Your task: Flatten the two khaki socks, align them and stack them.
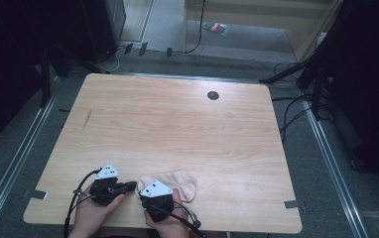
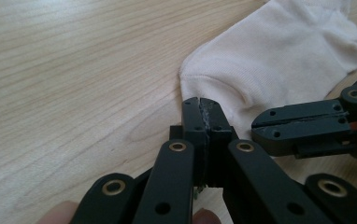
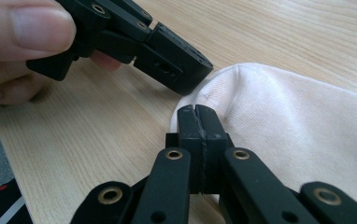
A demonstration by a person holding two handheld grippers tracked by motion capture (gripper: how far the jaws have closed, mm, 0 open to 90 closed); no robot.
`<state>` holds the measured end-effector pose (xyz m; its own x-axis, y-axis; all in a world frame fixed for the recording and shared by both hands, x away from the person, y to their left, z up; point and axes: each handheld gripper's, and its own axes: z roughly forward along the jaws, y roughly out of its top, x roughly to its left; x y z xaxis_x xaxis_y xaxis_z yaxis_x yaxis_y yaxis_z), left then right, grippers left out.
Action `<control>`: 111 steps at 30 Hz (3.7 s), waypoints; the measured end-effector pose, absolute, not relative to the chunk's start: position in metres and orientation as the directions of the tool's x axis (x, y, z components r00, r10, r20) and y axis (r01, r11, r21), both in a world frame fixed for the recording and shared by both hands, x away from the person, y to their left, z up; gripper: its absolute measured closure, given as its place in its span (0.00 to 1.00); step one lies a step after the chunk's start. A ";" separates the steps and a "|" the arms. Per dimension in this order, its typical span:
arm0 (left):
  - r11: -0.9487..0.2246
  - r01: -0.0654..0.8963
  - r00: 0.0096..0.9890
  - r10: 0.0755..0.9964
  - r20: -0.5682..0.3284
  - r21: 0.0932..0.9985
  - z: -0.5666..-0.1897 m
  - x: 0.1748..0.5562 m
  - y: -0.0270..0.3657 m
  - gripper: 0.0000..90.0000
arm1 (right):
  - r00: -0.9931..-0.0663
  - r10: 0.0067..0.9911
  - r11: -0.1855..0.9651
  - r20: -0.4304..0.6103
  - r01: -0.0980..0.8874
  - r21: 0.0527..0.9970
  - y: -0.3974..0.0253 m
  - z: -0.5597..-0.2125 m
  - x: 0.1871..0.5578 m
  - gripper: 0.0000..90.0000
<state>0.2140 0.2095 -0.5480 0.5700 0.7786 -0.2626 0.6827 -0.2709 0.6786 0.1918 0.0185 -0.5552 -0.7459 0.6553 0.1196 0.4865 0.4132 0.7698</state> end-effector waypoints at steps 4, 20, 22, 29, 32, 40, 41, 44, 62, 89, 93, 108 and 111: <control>-0.282 0.673 0.580 0.776 -0.250 0.684 -0.548 0.213 0.208 1.00 | -0.736 0.652 0.372 0.182 0.520 0.769 0.011 -0.553 0.195 0.99; -0.274 0.664 0.587 0.767 -0.258 0.695 -0.550 0.214 0.211 1.00 | -0.521 0.846 0.236 0.116 0.561 0.793 -0.099 -0.532 0.226 1.00; -0.272 0.665 0.586 0.768 -0.259 0.696 -0.551 0.214 0.211 1.00 | -0.521 0.847 0.255 0.106 0.573 0.779 -0.098 -0.536 0.227 1.00; -0.271 0.663 0.584 0.770 -0.257 0.698 -0.551 0.215 0.211 1.00 | -0.465 0.876 0.220 0.129 0.623 0.751 -0.110 -0.547 0.235 1.00; -0.263 0.667 0.576 0.775 -0.260 0.697 -0.551 0.214 0.212 1.00 | -0.459 0.875 0.173 0.156 0.597 0.783 -0.112 -0.540 0.231 1.00; -0.184 0.645 0.573 0.758 -0.310 0.742 -0.545 0.216 0.224 1.00 | -0.509 0.846 0.172 0.159 0.543 0.822 -0.114 -0.521 0.219 0.99; -0.180 0.637 0.573 0.761 -0.304 0.749 -0.544 0.215 0.225 1.00 | -0.509 0.842 0.152 0.179 0.543 0.826 -0.119 -0.520 0.221 0.94; -0.155 0.607 0.573 0.765 -0.294 0.779 -0.541 0.214 0.231 0.94 | -0.499 0.847 0.133 0.183 0.533 0.836 -0.125 -0.519 0.223 0.78; 0.006 0.468 0.450 0.859 -0.244 0.883 -0.536 0.215 0.270 0.20 | -0.472 0.865 0.100 0.172 0.497 0.862 -0.189 -0.512 0.232 0.15; 0.069 0.481 0.304 0.922 -0.241 0.874 -0.544 0.223 0.347 0.15 | -0.234 0.961 0.000 0.145 0.527 0.850 -0.314 -0.522 0.234 0.15; 0.074 0.482 0.287 0.928 -0.236 0.873 -0.545 0.222 0.361 0.15 | -0.207 0.969 -0.006 0.138 0.535 0.845 -0.327 -0.526 0.232 0.15; 0.023 0.497 0.292 0.937 -0.192 0.868 -0.552 0.225 0.368 0.15 | -0.194 0.969 -0.020 0.155 0.558 0.829 -0.344 -0.542 0.228 0.15; 0.033 0.500 0.291 0.935 -0.204 0.865 -0.552 0.225 0.368 0.15 | -0.192 0.967 -0.033 0.165 0.552 0.833 -0.343 -0.543 0.228 0.15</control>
